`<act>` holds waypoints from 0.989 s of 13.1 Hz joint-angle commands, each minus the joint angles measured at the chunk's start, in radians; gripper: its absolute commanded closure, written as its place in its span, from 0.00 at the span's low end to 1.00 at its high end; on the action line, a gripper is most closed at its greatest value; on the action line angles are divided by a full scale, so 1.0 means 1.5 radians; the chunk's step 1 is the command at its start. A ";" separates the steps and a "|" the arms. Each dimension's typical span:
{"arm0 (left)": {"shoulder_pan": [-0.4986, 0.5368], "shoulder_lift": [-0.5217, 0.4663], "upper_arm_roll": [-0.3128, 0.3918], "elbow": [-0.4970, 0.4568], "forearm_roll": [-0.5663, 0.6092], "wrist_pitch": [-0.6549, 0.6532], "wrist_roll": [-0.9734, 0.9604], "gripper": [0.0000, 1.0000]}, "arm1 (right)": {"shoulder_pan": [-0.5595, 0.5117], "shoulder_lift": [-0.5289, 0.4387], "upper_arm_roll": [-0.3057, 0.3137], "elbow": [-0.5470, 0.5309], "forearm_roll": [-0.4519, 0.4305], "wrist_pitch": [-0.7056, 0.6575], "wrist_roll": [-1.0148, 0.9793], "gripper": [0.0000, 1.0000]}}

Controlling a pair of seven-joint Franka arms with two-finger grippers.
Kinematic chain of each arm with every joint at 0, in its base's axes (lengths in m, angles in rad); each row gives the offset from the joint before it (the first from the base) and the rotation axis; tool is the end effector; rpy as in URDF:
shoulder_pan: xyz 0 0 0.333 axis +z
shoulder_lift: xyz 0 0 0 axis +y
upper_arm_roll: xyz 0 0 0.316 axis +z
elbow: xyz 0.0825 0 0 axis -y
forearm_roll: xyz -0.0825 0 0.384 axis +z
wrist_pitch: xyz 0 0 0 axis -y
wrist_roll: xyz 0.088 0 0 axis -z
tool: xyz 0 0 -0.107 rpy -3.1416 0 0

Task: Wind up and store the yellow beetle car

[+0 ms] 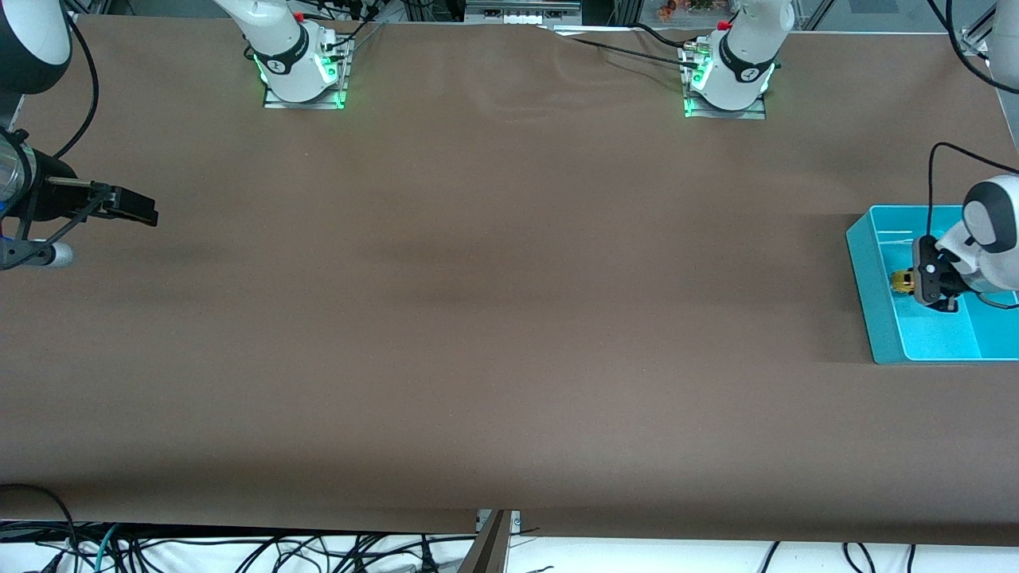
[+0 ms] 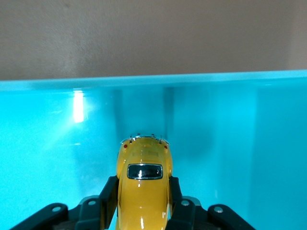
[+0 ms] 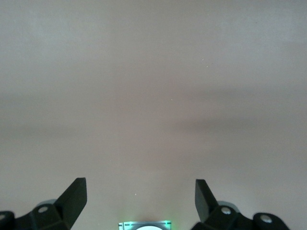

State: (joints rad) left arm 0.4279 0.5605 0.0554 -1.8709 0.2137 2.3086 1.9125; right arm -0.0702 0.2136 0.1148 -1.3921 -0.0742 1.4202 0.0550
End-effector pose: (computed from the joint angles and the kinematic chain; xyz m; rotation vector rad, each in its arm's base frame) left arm 0.5526 0.2931 0.2034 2.1536 -2.1948 -0.3263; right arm 0.6008 0.0106 0.5728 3.0701 -0.0232 -0.2794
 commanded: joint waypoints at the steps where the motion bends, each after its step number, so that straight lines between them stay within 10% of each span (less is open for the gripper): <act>1: 0.018 -0.012 -0.010 0.000 0.014 0.007 0.018 0.00 | 0.024 -0.041 -0.025 -0.042 0.008 0.011 -0.017 0.00; 5: 0.011 -0.119 -0.050 0.038 0.006 -0.198 -0.016 0.00 | 0.028 -0.039 -0.028 -0.042 0.008 0.011 -0.020 0.00; 13: 0.009 -0.197 -0.186 0.238 -0.114 -0.532 -0.554 0.00 | 0.022 -0.036 -0.029 -0.039 0.012 0.019 -0.022 0.00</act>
State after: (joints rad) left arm 0.4362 0.2594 -0.2032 -1.5631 0.0930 1.5484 1.2232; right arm -0.0363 0.1844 0.0790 -1.4273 -0.0727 1.4303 0.0361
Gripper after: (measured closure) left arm 0.000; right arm 0.000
